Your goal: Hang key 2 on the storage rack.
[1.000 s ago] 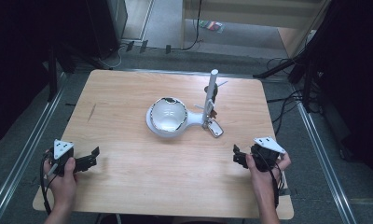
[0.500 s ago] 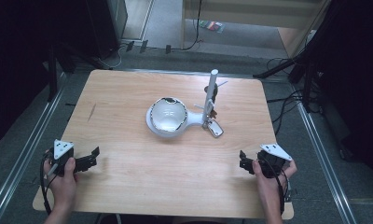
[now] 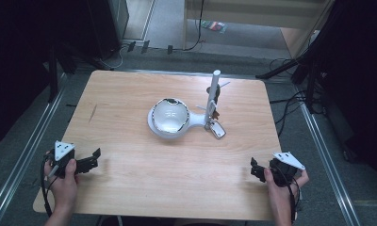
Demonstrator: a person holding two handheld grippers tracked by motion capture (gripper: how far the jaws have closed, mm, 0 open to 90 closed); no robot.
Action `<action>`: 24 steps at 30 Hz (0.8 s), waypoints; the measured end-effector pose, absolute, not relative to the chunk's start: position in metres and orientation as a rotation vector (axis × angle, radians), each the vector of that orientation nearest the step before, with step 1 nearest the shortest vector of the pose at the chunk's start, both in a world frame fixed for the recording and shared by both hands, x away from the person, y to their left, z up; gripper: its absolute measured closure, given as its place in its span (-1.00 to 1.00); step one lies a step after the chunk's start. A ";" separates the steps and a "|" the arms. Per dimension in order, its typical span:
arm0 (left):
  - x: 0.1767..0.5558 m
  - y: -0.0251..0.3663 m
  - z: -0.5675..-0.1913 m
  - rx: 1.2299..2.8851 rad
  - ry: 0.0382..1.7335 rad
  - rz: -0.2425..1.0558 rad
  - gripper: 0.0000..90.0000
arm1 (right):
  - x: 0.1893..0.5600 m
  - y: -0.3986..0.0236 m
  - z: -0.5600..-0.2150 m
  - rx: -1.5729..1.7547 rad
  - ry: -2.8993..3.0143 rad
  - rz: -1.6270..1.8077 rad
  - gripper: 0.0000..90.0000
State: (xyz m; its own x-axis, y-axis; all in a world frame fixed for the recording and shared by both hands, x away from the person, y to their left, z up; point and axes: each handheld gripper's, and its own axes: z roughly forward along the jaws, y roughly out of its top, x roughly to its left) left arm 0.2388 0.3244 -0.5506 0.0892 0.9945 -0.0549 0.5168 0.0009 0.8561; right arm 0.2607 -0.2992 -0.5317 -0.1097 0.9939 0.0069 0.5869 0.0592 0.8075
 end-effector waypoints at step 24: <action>0.237 0.325 -0.550 1.607 1.502 0.804 -1.00 | 0.236 -0.341 -0.545 1.635 1.727 0.897 -1.00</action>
State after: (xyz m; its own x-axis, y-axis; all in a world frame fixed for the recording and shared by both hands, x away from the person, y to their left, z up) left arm 0.2372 0.3249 -0.5503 0.1018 0.9930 -0.0601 0.5011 0.0010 0.8654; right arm 0.2356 -0.3411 -0.5451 -0.0699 0.9971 0.0308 0.5983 0.0172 0.8011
